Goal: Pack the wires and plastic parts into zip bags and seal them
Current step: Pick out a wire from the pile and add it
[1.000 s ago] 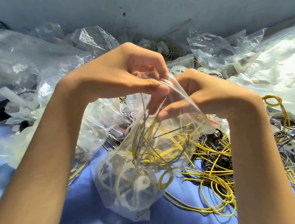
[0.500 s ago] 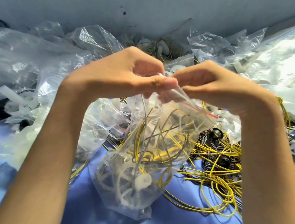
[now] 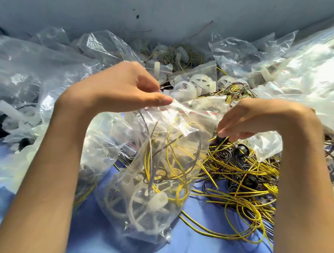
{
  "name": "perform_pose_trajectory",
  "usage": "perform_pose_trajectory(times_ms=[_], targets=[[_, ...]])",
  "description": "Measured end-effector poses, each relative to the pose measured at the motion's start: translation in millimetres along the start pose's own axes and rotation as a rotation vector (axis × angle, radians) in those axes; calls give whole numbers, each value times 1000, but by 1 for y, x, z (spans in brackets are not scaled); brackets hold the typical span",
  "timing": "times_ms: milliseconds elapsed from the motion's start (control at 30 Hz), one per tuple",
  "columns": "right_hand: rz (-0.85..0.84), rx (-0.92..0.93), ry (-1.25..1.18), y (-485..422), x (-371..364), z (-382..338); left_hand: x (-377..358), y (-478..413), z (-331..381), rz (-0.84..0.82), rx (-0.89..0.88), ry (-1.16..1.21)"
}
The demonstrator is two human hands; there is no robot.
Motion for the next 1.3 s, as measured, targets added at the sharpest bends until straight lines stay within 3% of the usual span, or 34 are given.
perform_pose_trajectory(times_ms=[100,367,800,1033,1300], targets=[[-64,-97,-28,-11,-6,7,-3,-2,3,2,-21,0],[-4,-198,-107,-22,-12,9,-4,-4,5,-3,-35,1],[61,-198,-210,-37,-15,10,-5,-4,6,-9,-22,2],[-57,-184,-223,-39,-22,7,-5,-4,6,-12,-22,-9],[-22,-138,-168,-19,-11,10,-5,-4,6,-15,-27,-15]])
Point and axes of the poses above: each hand's wrist, its own y-axis away from the middle knuckle, its own x-axis out of the back of the hand, z = x × y, the point moved 2 cm from there along -y, towards the middle knuckle, and after that the axes turned 11 degrees about -z, right-handed, at the moved point
